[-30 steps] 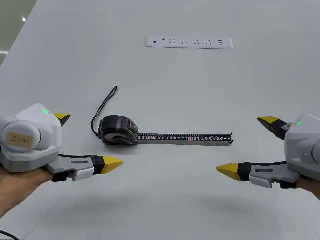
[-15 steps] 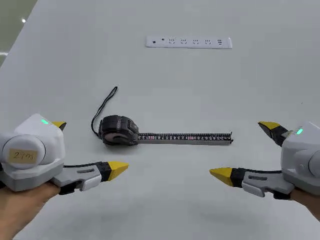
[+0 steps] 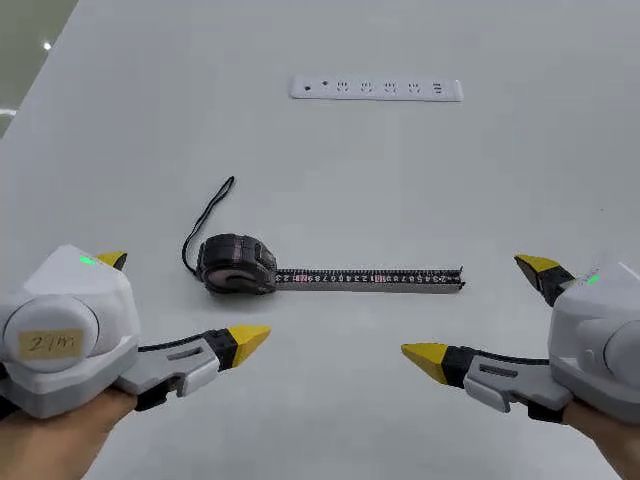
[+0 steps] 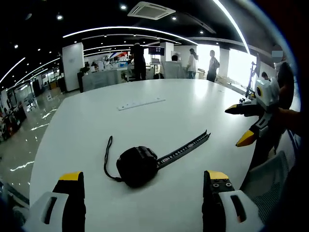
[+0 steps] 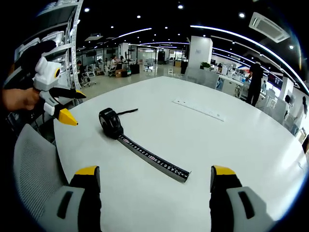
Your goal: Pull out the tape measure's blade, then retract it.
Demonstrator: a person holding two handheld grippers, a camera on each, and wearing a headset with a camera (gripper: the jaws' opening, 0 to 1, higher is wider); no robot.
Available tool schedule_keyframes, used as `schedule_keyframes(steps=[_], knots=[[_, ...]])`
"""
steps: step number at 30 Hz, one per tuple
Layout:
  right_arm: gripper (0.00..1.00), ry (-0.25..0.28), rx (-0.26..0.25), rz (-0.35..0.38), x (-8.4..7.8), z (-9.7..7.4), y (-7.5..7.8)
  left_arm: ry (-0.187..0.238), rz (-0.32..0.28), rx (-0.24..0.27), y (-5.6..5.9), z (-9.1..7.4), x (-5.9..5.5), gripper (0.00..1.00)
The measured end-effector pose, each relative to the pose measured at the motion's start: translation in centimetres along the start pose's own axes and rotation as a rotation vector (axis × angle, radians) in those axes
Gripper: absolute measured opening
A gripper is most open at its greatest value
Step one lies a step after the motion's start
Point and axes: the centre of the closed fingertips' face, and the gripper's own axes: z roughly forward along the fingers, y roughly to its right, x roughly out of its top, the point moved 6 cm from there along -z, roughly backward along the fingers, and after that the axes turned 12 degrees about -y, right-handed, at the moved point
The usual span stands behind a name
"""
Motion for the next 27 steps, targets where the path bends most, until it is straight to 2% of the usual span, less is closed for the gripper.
schedule_keyframes(steps=[7, 10, 14, 22, 27], knots=[[0.97, 0.012, 0.002, 0.03, 0.1, -0.3, -0.5, 0.02, -0.003, 0.02, 0.3, -0.2, 0.1, 1.0], [0.97, 0.011, -0.008, 0.034, 0.1, -0.4, -0.8, 0.036, -0.028, 0.044, 0.4, -0.4, 0.2, 1.0], [0.97, 0.021, -0.013, 0.061, 0.0, -0.4, -1.4, 0.044, -0.038, 0.054, 1.0, -0.5, 0.1, 1.0], [0.97, 0.011, -0.025, 0.103, -0.2, -0.7, -2.0, 0.043, -0.043, 0.046, 1.6, -0.7, -0.2, 1.0], [0.97, -0.006, -0.037, 0.122, -0.5, -0.9, -2.1, 0.042, -0.05, 0.05, 1.7, -0.9, -0.3, 1.0]])
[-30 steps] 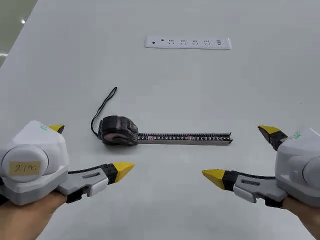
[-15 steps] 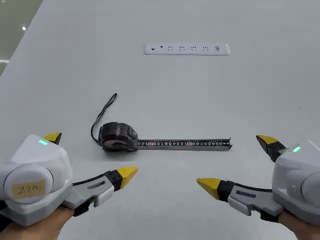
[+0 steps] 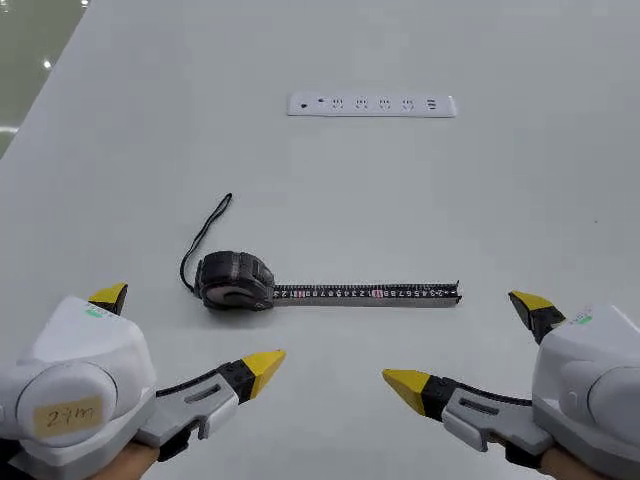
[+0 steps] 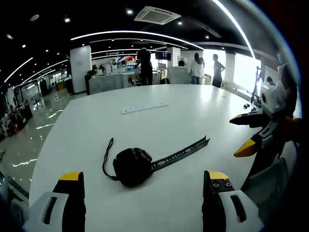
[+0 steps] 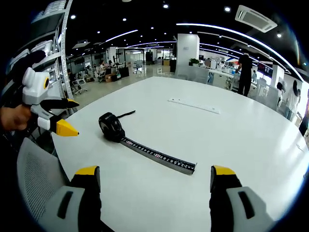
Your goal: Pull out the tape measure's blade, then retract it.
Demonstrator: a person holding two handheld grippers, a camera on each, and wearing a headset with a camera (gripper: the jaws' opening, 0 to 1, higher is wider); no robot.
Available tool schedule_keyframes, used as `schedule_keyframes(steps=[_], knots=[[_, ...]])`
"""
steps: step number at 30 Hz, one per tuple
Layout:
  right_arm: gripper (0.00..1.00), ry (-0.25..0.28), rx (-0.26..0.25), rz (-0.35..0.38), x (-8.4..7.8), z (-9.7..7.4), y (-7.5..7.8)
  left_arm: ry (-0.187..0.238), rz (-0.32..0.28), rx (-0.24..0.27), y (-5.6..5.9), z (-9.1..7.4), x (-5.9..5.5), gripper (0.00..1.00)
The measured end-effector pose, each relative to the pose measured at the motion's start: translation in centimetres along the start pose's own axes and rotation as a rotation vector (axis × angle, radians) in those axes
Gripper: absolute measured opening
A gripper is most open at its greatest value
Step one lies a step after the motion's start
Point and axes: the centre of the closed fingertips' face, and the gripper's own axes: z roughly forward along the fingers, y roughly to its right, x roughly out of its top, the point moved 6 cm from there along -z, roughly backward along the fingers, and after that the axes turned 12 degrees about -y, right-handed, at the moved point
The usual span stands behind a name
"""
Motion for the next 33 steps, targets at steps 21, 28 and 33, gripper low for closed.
schedule_keyframes(steps=[21, 28, 33], knots=[[0.97, -0.012, 0.007, 0.022, -0.6, 0.2, -0.1, -0.031, -0.021, 0.025, 0.3, 0.0, -0.7, 0.98], [0.97, -0.017, 0.006, 0.005, -0.7, 0.3, 0.2, -0.034, -0.017, 0.022, 0.5, 0.3, -0.8, 0.99], [0.97, -0.038, 0.008, -0.027, -0.9, 0.9, 0.8, -0.036, -0.02, 0.04, 0.2, 0.5, -0.9, 1.0]])
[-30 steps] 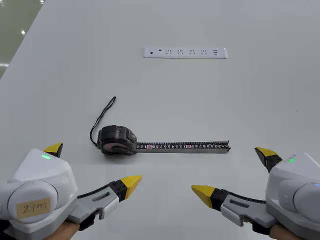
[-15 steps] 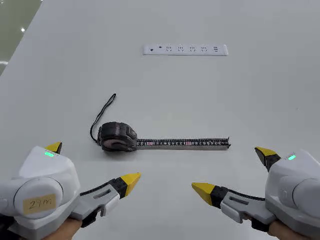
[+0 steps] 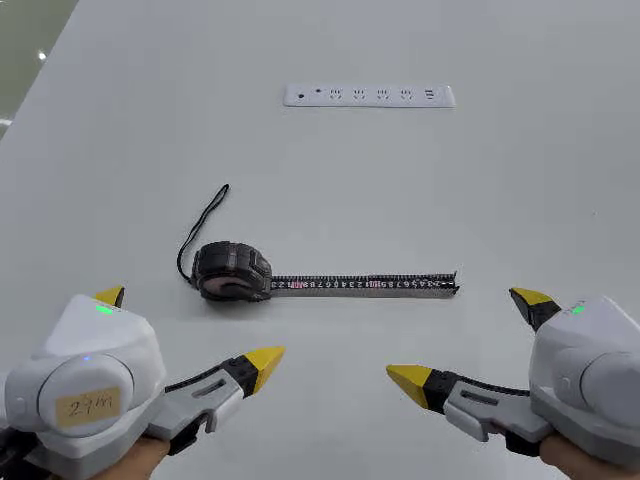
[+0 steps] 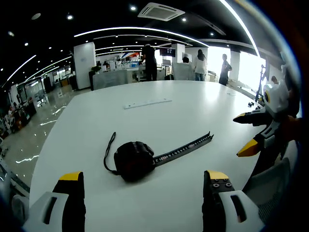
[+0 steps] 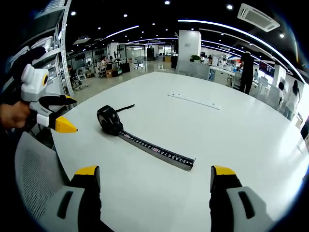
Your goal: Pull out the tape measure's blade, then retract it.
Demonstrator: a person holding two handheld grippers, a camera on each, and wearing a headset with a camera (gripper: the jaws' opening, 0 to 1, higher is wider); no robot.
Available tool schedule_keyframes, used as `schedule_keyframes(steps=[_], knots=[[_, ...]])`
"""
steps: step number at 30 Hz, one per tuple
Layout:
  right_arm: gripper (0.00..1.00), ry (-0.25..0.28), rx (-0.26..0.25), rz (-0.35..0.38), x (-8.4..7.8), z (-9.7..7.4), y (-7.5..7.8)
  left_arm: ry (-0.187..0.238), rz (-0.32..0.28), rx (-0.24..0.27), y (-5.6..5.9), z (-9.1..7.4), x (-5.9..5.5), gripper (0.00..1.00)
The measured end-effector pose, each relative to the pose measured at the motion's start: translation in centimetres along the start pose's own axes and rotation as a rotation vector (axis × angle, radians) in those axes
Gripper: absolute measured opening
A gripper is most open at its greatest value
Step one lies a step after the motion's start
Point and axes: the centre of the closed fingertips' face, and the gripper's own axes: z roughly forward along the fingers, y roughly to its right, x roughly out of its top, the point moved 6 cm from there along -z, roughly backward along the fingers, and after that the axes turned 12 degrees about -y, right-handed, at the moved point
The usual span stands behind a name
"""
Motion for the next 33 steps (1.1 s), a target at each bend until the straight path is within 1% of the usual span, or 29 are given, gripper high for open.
schedule_keyframes(steps=[3, 5, 7, 14, 17, 18, 19, 21, 22, 23, 28, 29, 33], knots=[[0.96, -0.001, 0.008, -0.011, 0.1, 0.2, 0.7, 0.003, -0.024, 0.002, -0.3, 0.1, 0.1, 1.0], [0.97, 0.007, 0.015, -0.031, 0.2, 0.5, 1.0, 0.001, -0.028, 0.006, -0.4, 0.3, 0.1, 1.0], [0.96, 0.003, 0.015, -0.039, 0.1, 0.7, 1.3, 0.0, -0.029, 0.008, -0.4, 0.4, 0.1, 1.0], [0.96, -0.012, 0.082, -0.095, -0.7, 1.5, 2.0, 0.003, -0.039, 0.023, -0.7, 1.3, 0.7, 1.0], [0.97, -0.019, 0.082, -0.126, -0.9, 1.7, 2.5, 0.002, -0.054, 0.03, -0.7, 1.7, 0.8, 1.0], [0.96, -0.012, 0.09, -0.13, -0.9, 1.7, 2.6, 0.002, -0.056, 0.033, -0.8, 1.9, 0.8, 1.0], [0.96, -0.006, 0.109, -0.13, -0.9, 1.8, 2.7, 0.002, -0.058, 0.035, -0.7, 2.0, 0.8, 1.0], [0.95, -0.007, 0.135, -0.139, -1.0, 2.1, 2.9, 0.0, -0.063, 0.035, -0.7, 2.4, 0.9, 1.0], [0.94, -0.001, 0.136, -0.155, -0.9, 2.2, 2.9, 0.0, -0.064, 0.034, -0.7, 2.5, 1.0, 1.0], [0.93, 0.011, 0.129, -0.197, -0.8, 2.2, 3.2, 0.0, -0.068, 0.033, -0.7, 2.7, 1.0, 1.0], [0.91, 0.026, 0.18, -0.219, -0.6, 2.7, 3.6, -0.003, -0.077, 0.043, -0.7, 3.4, 1.1, 1.0], [0.91, 0.037, 0.194, -0.234, -0.5, 2.8, 3.8, -0.003, -0.078, 0.044, -0.7, 3.6, 1.2, 1.0], [0.88, 0.051, 0.209, -0.283, -0.3, 3.1, 4.3, 0.001, -0.088, 0.05, -0.7, 4.0, 1.1, 1.0]])
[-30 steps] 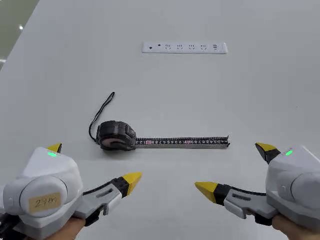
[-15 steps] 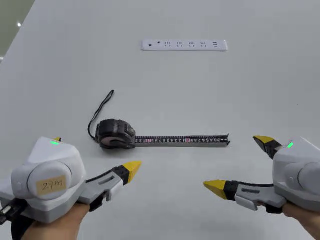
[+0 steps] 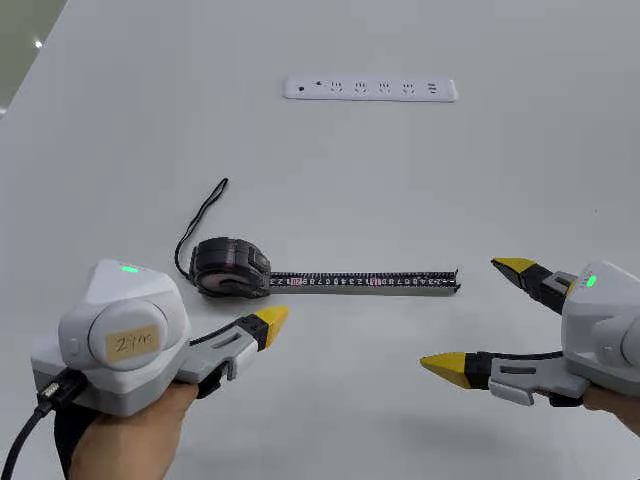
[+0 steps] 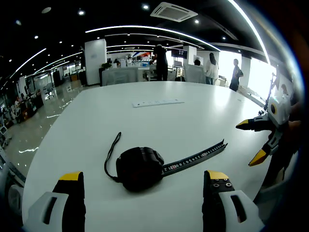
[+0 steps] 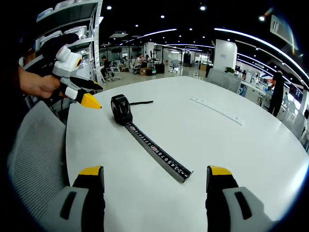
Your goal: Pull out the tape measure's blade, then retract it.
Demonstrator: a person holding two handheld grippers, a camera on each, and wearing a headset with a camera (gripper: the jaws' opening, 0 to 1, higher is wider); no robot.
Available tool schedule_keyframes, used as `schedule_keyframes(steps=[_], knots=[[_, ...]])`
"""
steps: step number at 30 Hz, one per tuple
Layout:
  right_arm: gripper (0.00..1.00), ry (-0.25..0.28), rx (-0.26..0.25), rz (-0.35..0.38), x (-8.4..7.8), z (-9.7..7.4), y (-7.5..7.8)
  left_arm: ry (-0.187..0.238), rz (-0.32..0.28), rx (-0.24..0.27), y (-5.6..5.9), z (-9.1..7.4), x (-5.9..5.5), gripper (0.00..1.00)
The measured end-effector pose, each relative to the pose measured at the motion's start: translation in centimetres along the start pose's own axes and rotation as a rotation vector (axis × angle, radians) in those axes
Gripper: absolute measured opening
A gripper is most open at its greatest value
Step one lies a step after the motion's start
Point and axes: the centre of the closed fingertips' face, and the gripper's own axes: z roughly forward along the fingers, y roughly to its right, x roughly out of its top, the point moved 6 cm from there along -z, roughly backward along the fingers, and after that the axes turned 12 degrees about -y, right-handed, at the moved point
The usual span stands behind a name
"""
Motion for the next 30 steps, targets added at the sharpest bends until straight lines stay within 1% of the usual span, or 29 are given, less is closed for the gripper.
schedule_keyframes(steps=[5, 8, 9, 10, 12, 13, 15, 16, 18, 25, 30], knots=[[0.84, 0.001, 0.005, -0.011, 0.0, 0.1, 0.1, -0.001, -0.002, 0.002, 0.0, 0.1, 0.0, 1.0], [0.81, -0.007, 0.031, -0.048, -0.3, 0.4, 0.7, -0.001, -0.011, 0.005, 0.0, 0.6, -0.2, 1.0], [0.81, -0.024, 0.081, -0.095, -0.5, 1.1, 1.3, -0.007, -0.022, 0.013, -0.1, 1.2, -0.3, 1.0], [0.81, -0.028, 0.109, -0.115, -0.6, 1.3, 1.2, -0.011, -0.024, 0.012, -0.1, 1.3, -0.3, 1.0], [0.79, -0.036, 0.126, -0.127, -0.7, 1.5, 1.3, -0.011, -0.03, 0.014, -0.2, 1.5, -0.3, 1.0], [0.78, -0.04, 0.142, -0.148, -0.8, 1.7, 1.3, -0.012, -0.036, 0.016, -0.2, 1.6, -0.2, 1.0], [0.73, -0.04, 0.186, -0.152, -0.8, 1.9, 1.2, -0.014, -0.043, 0.014, -0.3, 1.9, -0.2, 0.99], [0.72, -0.042, 0.189, -0.16, -0.8, 1.9, 1.3, -0.016, -0.044, 0.013, -0.3, 2.1, -0.2, 0.99], [0.71, -0.044, 0.194, -0.201, -0.6, 2.1, 1.3, -0.016, -0.044, 0.015, -0.3, 2.3, -0.2, 0.98], [0.66, -0.057, 0.215, -0.253, -0.4, 2.6, 2.3, -0.023, -0.06, 0.019, -0.2, 3.4, 0.1, 0.97], [0.6, -0.078, 0.231, -0.303, -0.5, 3.1, 3.1, -0.027, -0.085, 0.023, -0.3, 4.2, 0.4, 0.96]])
